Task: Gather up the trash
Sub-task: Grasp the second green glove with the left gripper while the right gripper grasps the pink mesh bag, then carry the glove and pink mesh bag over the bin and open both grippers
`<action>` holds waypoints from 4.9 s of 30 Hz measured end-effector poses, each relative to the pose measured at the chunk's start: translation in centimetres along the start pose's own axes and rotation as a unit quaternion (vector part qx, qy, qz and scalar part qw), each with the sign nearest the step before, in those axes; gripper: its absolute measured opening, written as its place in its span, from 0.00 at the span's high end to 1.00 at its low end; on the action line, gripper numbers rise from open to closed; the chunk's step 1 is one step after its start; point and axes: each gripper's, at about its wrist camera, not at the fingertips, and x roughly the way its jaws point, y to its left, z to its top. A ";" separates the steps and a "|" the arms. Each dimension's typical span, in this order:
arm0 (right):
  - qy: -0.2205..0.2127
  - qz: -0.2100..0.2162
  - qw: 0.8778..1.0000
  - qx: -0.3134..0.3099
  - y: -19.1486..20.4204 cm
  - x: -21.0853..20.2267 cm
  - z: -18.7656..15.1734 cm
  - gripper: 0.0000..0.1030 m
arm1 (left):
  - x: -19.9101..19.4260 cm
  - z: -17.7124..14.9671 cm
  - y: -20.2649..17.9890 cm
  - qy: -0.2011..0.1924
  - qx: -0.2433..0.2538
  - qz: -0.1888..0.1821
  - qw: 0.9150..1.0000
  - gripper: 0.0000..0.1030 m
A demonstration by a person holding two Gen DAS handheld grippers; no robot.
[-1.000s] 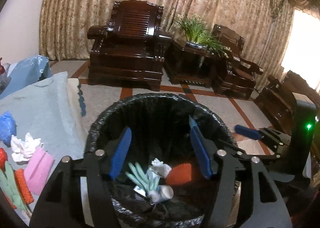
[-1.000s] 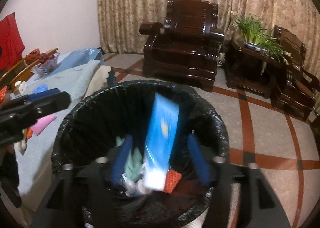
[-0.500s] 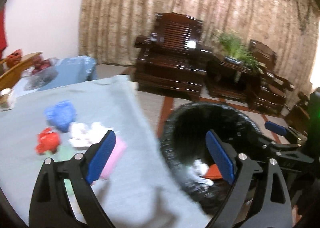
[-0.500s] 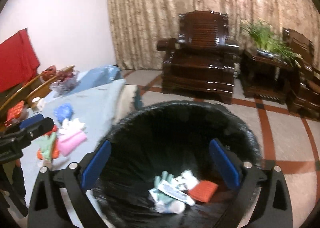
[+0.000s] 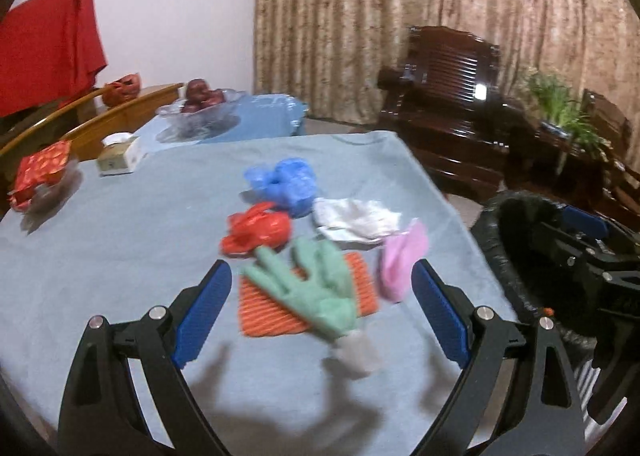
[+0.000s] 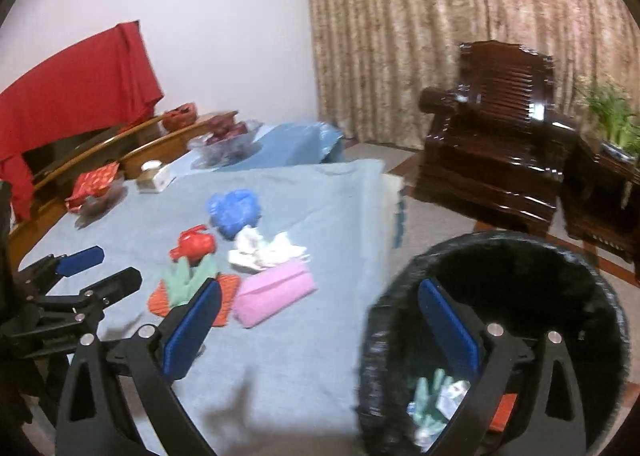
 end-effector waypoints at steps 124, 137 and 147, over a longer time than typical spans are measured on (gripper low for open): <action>0.002 -0.089 0.995 0.040 -10.4 -7.8 -0.8 0.78 | 0.2 3.0 -15.5 0.003 0.056 -0.170 0.984 0.78; 0.006 -0.152 0.985 0.084 -16.1 -9.5 -2.7 0.78 | 1.7 3.2 -22.9 0.003 0.102 -0.221 0.970 0.78; 0.035 -0.177 0.979 0.098 -19.5 -8.6 -4.3 0.78 | 5.1 2.1 -26.7 0.029 0.125 -0.237 0.963 0.78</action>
